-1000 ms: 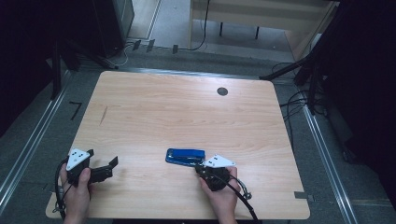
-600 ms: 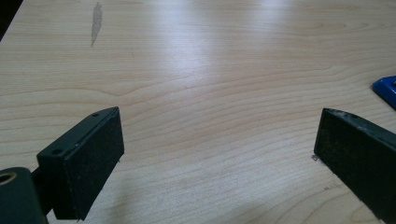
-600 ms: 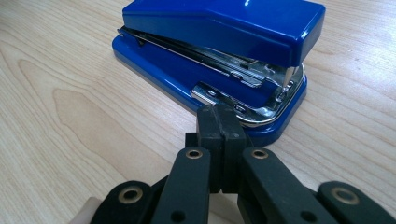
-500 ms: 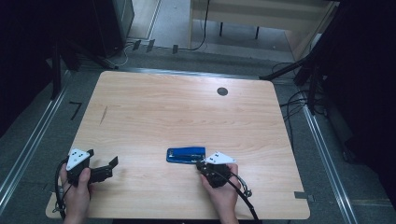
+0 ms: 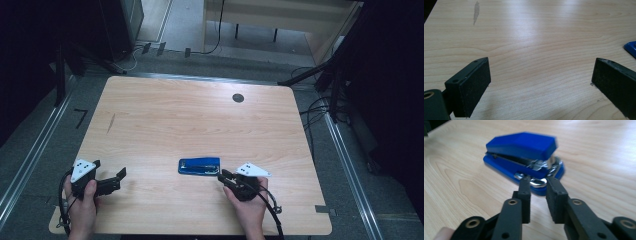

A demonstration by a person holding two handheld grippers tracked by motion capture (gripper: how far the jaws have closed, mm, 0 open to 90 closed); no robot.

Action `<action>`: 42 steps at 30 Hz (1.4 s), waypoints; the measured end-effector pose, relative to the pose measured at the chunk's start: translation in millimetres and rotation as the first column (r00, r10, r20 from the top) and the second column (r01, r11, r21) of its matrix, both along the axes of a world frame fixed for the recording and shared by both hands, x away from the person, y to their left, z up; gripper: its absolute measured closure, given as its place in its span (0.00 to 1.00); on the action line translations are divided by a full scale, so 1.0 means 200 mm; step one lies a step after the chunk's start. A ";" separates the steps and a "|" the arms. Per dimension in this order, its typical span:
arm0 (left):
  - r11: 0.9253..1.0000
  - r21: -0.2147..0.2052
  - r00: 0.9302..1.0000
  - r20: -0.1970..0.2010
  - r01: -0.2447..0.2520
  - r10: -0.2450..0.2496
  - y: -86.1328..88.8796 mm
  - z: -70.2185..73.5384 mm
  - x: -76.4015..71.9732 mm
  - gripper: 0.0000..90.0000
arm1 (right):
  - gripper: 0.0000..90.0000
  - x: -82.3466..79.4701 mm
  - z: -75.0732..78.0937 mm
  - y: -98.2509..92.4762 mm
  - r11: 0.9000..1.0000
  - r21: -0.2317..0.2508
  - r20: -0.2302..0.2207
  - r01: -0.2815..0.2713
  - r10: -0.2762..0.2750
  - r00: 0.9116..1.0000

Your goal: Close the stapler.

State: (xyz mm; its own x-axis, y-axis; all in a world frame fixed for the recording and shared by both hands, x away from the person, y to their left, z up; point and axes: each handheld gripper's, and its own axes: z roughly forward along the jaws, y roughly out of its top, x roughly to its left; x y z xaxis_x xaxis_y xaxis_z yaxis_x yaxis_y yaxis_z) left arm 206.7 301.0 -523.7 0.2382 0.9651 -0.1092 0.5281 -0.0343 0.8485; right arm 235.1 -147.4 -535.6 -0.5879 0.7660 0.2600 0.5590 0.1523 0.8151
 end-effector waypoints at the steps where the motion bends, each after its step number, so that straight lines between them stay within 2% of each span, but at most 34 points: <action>1: 1.000 0.001 1.000 0.000 0.000 0.000 0.00 0.00 0.00 0.03 | 0.75 0.00 0.01 -0.02 1.000 0.004 0.011 0.005 -0.005 1.000; 5: 1.000 -0.001 1.000 -0.001 0.001 -0.001 0.00 0.00 0.00 0.03 | 0.52 0.01 0.05 -0.10 0.999 0.029 0.042 0.032 -0.033 0.999; 8: 1.000 0.000 1.000 -0.002 0.000 0.000 0.00 0.00 0.00 0.03 | 0.38 0.03 0.07 -0.15 0.998 0.044 0.044 0.054 -0.056 0.997; 10: 1.000 0.001 1.000 0.000 -0.001 0.001 0.00 0.00 0.00 0.03 | 0.29 0.03 0.09 -0.18 0.997 0.018 0.048 0.072 -0.073 0.996; 12: 1.000 0.000 1.000 -0.001 0.000 0.000 0.00 0.00 0.00 0.03 | 0.27 0.04 0.10 -0.21 0.996 0.006 0.043 0.085 -0.086 0.995; 16: 1.000 0.000 1.000 -0.001 -0.001 0.001 0.00 0.00 0.00 0.03 | 0.22 0.05 0.12 -0.27 0.995 0.043 0.034 0.094 -0.095 0.995; 19: 1.000 -0.001 1.000 -0.003 -0.002 0.002 0.00 0.00 0.00 0.03 | 0.21 0.05 0.13 -0.32 0.995 0.037 0.063 0.090 -0.092 0.994; 23: 1.000 -0.003 1.000 -0.003 -0.004 0.004 0.00 0.00 0.00 0.03 | 0.18 0.04 0.14 -0.38 0.995 0.042 0.071 0.085 -0.088 0.994; 31: 1.000 0.002 1.000 0.000 -0.006 0.006 0.00 0.00 0.00 0.03 | 0.14 0.03 0.12 -0.51 0.995 0.039 0.077 0.090 -0.093 0.993; 33: 1.000 0.003 1.000 0.000 -0.006 0.006 0.00 0.00 0.00 0.03 | 0.12 0.02 0.11 -0.55 0.994 0.041 0.095 0.099 -0.102 0.990; 35: 1.000 0.002 1.000 0.002 -0.005 0.005 0.00 0.00 0.00 0.03 | 0.04 0.01 0.11 -0.58 0.992 0.035 0.107 0.117 -0.121 0.987; 42: 1.000 0.008 1.000 0.005 -0.006 0.006 0.00 0.00 0.00 0.03 | 0.00 -0.01 0.08 -0.68 0.987 0.038 0.112 0.157 -0.160 0.981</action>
